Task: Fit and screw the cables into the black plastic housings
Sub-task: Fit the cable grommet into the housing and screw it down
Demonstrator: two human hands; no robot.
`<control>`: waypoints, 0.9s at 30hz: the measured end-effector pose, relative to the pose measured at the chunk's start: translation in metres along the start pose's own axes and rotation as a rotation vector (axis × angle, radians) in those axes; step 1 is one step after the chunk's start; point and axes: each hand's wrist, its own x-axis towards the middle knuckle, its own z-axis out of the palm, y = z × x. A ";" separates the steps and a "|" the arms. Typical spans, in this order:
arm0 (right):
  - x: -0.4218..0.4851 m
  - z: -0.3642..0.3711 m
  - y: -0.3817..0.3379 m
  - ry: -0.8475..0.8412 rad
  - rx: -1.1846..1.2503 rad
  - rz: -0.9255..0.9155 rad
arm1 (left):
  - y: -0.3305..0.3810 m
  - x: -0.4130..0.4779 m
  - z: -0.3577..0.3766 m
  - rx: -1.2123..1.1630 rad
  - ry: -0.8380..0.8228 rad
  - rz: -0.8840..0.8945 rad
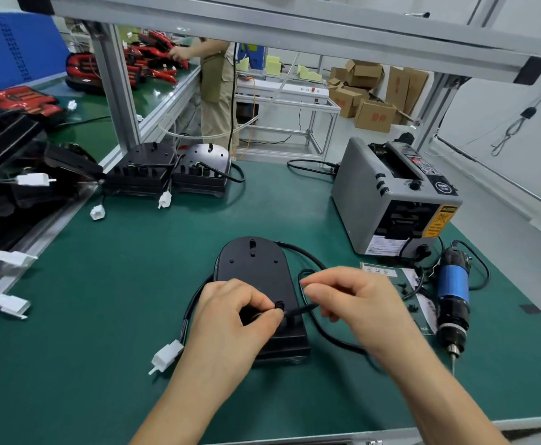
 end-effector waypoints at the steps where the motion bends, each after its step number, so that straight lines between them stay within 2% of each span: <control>1: -0.004 0.006 0.000 -0.007 0.017 -0.029 | 0.000 0.000 0.000 0.007 0.000 0.006; 6: -0.017 0.027 0.010 -0.019 0.037 -0.100 | -0.002 0.001 -0.001 0.032 0.006 0.032; 11: -0.016 0.030 0.019 0.034 -0.153 -0.197 | -0.004 -0.001 0.000 0.050 0.015 0.057; 15: -0.015 0.031 0.021 0.095 -0.316 -0.375 | -0.005 -0.002 0.000 0.055 0.008 0.078; 18: -0.011 0.030 0.019 0.071 -0.415 -0.465 | -0.005 -0.002 0.000 0.063 0.000 0.090; 22: -0.005 0.026 0.018 0.016 -0.392 -0.430 | -0.005 -0.002 0.000 0.053 0.013 0.104; 27: -0.003 0.027 0.024 0.063 -0.307 -0.288 | -0.006 -0.003 0.002 0.047 0.032 0.111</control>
